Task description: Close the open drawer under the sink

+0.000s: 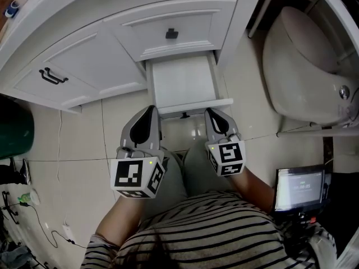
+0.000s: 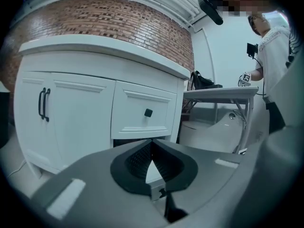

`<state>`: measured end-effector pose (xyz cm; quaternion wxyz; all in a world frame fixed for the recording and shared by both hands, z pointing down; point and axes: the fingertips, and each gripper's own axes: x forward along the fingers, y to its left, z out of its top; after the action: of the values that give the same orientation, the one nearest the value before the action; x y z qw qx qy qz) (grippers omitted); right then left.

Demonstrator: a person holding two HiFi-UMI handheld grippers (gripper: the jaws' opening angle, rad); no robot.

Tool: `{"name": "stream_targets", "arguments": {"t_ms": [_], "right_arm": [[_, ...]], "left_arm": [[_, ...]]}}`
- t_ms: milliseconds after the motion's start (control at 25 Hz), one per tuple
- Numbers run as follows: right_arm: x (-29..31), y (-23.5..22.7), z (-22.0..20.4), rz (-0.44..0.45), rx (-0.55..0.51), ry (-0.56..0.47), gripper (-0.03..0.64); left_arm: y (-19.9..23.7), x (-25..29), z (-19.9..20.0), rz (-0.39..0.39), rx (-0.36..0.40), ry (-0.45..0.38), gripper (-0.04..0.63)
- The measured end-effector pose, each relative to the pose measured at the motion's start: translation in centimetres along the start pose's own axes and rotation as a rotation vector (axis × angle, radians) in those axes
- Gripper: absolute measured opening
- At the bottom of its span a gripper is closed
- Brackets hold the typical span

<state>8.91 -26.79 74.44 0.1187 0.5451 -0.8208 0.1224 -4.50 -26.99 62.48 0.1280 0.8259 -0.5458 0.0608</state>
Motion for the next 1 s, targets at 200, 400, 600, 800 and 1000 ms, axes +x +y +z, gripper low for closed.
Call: {"name": "stream_targets", "arguments": {"t_ms": [200, 400, 600, 800, 1000], "right_arm": [[1.3, -0.5, 0.4, -0.011, -0.005, 0.0, 0.0], [3.4, -1.4, 1.2, -0.019, -0.022, 0.011, 0.0], [5.5, -2.4, 1.8, -0.039, -0.031, 0.015, 0.0], [7.7, -3.2, 2.5, -0.047, -0.024, 0.029, 0.0], [9.8, -4.0, 3.3, -0.069, -0.03, 0.027, 0.0]], "left_arm": [[1.1, -0.1, -0.4, 0.019, -0.018, 0.021, 0.017], [1.3, 0.3, -0.6, 0.02, 0.001, 0.039, 0.017], [1.9, 0.6, -0.3, 0.023, -0.03, 0.034, 0.017], [2.5, 0.8, -0.6, 0.031, -0.051, 0.04, 0.017], [3.2, 0.6, -0.4, 0.041, -0.072, 0.037, 0.017]]}}
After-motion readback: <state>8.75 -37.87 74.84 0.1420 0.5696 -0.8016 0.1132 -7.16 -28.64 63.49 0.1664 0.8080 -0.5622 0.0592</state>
